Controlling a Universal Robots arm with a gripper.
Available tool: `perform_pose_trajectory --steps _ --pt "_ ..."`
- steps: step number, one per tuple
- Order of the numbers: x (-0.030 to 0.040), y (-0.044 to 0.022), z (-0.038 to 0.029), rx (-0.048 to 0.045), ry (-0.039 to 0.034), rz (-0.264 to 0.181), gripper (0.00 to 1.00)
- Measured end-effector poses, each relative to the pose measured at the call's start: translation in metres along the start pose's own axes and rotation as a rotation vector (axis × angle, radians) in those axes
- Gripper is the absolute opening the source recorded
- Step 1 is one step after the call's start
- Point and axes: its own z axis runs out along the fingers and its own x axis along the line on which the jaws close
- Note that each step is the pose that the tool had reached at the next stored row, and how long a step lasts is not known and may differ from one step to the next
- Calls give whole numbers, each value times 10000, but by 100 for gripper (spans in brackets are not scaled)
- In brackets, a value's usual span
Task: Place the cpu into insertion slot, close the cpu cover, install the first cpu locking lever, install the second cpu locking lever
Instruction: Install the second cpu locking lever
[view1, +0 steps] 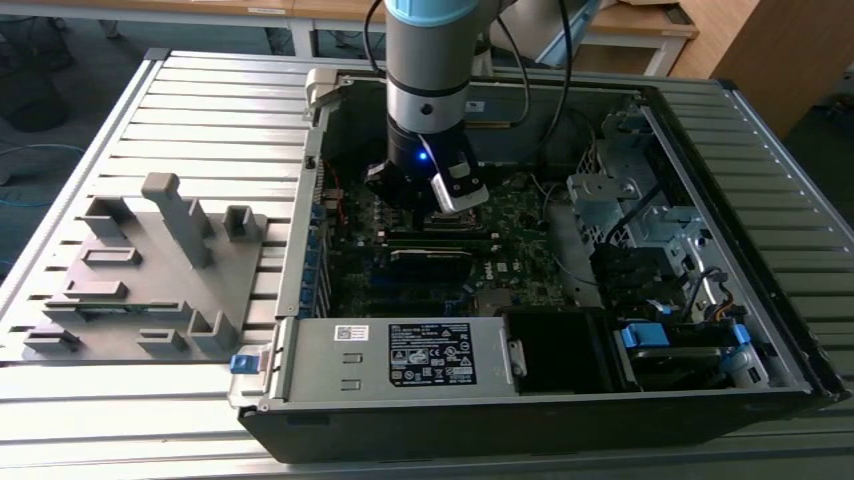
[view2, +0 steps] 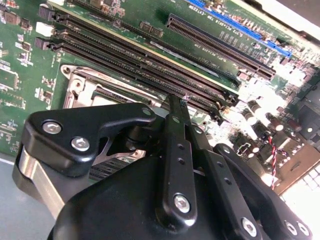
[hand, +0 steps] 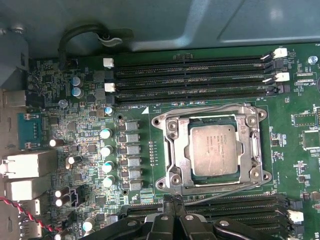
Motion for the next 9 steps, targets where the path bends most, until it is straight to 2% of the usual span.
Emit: perform_pose_trajectory --steps 9 --pt "2 -26 0 -48 4 2 10"
